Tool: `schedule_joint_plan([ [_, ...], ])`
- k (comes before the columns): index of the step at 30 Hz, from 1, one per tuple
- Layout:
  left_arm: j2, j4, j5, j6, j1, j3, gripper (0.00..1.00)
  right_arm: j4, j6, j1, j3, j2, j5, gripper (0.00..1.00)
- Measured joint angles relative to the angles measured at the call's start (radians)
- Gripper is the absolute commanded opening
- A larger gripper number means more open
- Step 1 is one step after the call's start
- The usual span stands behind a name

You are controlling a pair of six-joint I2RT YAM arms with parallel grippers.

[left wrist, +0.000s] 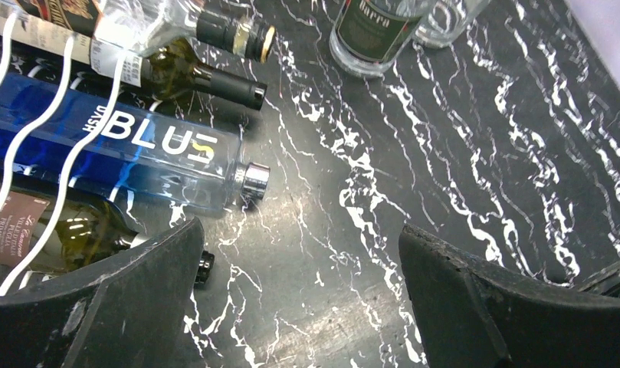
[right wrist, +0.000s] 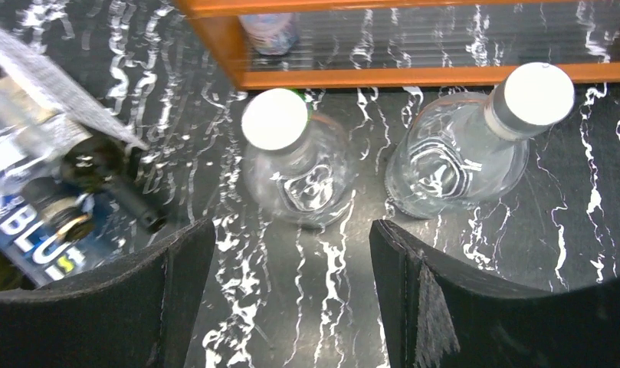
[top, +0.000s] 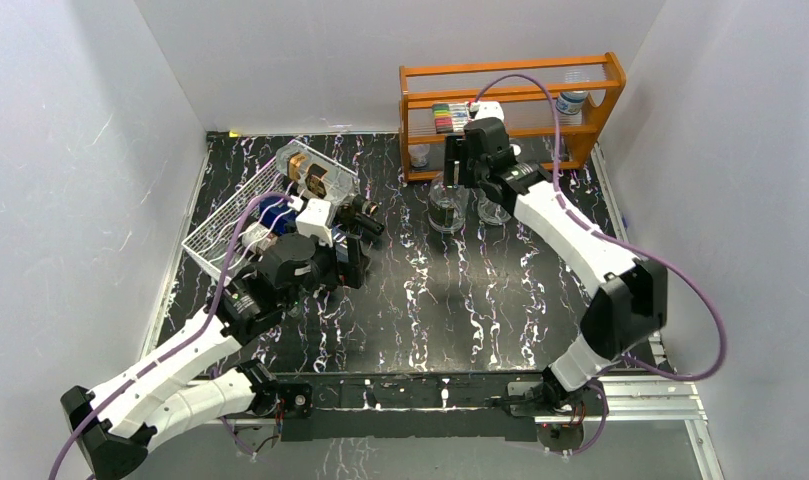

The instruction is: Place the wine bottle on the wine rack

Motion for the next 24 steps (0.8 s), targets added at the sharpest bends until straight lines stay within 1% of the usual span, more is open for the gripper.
schedule_joint_plan([
  [4,0.008,-0.002,0.047,0.031,0.0,-0.001,0.98,-0.035,-0.034,-0.015,0.082,0.111,-0.048,0.82],
  [5,0.003,0.003,0.06,0.039,0.0,-0.002,0.98,-0.056,-0.056,-0.014,0.142,0.16,-0.06,0.79],
  [7,-0.024,0.016,0.102,0.057,0.0,-0.018,0.98,-0.08,-0.076,-0.011,0.183,0.188,-0.061,0.71],
  [10,-0.046,0.027,0.122,0.066,0.0,-0.036,0.98,-0.084,-0.119,-0.013,0.251,0.239,-0.057,0.63],
  [15,-0.058,0.03,0.141,0.074,0.0,-0.041,0.98,-0.077,-0.204,-0.018,0.254,0.286,-0.043,0.51],
  [24,-0.08,0.034,0.158,0.071,0.0,-0.043,0.98,-0.065,-0.232,-0.025,0.254,0.304,-0.101,0.18],
])
